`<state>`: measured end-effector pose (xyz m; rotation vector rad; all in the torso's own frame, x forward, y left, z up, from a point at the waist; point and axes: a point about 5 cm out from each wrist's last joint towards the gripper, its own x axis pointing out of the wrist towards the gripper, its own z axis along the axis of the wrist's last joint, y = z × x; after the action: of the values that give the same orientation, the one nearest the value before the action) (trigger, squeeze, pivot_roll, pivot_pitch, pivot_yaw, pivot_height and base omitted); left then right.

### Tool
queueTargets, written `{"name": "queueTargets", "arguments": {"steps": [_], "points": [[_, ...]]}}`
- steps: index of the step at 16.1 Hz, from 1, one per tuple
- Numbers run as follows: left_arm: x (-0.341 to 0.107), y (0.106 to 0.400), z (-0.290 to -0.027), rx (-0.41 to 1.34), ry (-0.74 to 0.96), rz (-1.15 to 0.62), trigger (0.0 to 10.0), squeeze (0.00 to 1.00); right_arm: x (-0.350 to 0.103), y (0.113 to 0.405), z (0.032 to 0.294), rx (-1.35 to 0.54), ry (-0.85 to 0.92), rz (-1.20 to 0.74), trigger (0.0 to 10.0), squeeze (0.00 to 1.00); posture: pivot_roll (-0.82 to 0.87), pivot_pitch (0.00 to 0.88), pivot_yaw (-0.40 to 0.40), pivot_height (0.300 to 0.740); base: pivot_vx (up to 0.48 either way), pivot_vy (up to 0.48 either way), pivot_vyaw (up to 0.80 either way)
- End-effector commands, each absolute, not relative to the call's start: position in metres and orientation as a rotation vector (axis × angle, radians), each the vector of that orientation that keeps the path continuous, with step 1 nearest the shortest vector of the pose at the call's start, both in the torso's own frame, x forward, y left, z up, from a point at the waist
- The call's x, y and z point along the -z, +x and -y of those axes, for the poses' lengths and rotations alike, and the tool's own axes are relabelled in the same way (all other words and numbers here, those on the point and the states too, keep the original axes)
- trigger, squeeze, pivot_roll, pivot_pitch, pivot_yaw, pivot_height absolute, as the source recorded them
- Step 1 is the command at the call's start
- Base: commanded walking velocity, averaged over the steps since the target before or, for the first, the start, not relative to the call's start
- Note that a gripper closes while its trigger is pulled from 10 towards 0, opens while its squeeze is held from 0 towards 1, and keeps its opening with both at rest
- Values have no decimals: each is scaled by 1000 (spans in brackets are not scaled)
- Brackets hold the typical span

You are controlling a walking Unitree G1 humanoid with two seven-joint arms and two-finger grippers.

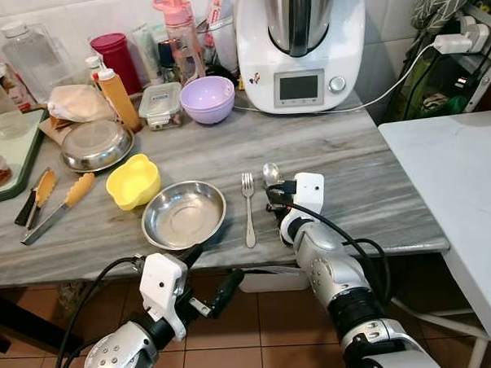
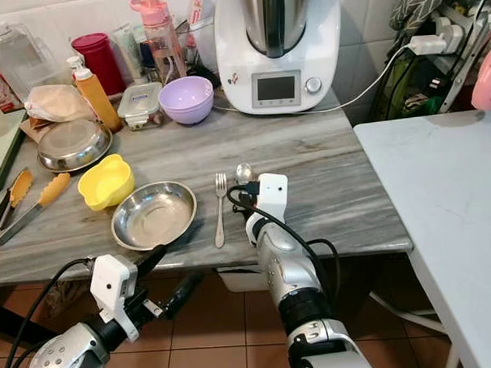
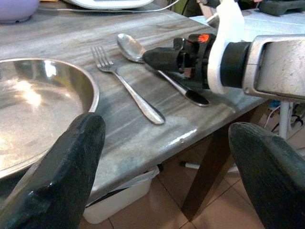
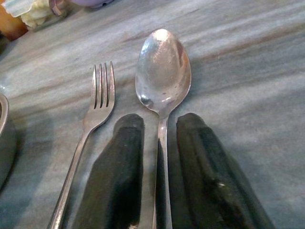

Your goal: Setting the table

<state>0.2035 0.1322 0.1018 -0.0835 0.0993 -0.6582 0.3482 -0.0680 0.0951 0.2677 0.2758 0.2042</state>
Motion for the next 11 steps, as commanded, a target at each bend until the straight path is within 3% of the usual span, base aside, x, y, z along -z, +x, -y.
{"name": "queueTargets", "arguments": {"steps": [1, 11], "points": [[-105, 204, -135, 655, -61, -97, 10000, 0, -91, 346, 52, -239, 309, -322, 10000, 1000, -191, 56, 107, 740, 0, 0, 0], [-96, 206, -137, 644, -53, -108, 10000, 0, -99, 344, 58, -302, 164, -212, 10000, 1000, -198, 51, 108, 740, 0, 0, 0]]}}
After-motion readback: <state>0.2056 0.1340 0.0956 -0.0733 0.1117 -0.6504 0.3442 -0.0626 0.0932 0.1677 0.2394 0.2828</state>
